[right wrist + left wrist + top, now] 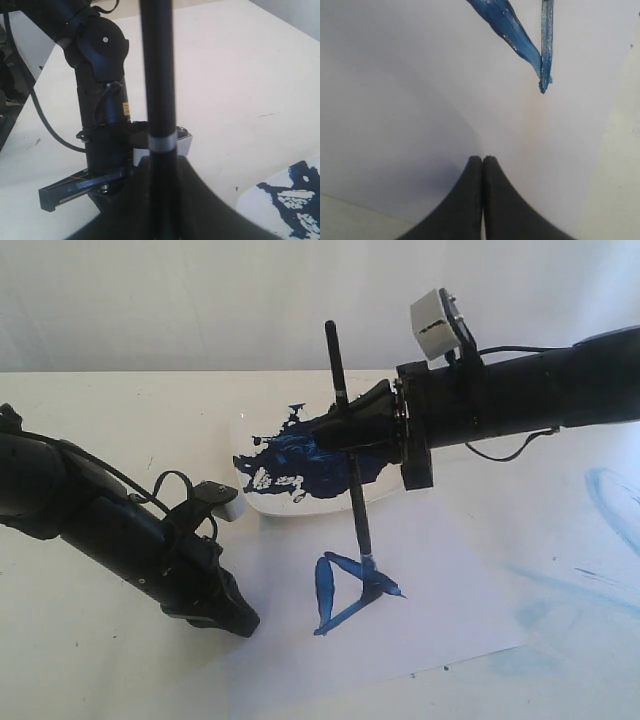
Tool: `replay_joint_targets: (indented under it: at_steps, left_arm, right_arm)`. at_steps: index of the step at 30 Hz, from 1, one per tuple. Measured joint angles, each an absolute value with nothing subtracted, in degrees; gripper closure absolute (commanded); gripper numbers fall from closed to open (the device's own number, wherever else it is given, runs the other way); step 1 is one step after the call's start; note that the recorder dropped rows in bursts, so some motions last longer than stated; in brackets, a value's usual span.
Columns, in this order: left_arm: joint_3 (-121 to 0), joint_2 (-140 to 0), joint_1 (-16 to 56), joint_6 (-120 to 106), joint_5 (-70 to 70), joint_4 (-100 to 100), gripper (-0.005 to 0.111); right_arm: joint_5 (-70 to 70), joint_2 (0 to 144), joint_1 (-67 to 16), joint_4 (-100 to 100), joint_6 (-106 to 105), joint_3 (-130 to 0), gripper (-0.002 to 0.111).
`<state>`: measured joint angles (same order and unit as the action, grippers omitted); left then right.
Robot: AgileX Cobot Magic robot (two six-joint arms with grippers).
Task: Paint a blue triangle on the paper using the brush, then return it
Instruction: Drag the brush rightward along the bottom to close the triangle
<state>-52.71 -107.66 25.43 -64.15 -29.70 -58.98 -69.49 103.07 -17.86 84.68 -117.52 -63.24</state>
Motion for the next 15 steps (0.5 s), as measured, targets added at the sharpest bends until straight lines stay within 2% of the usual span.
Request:
replay_joint_targets:
  at_steps: [15]
  left_arm:
    - [-52.7,-107.7,25.4,-64.2,-29.7,-59.0,0.107]
  right_arm:
    - [-69.5,103.1,-14.7,84.7,-117.5,-63.2,0.108]
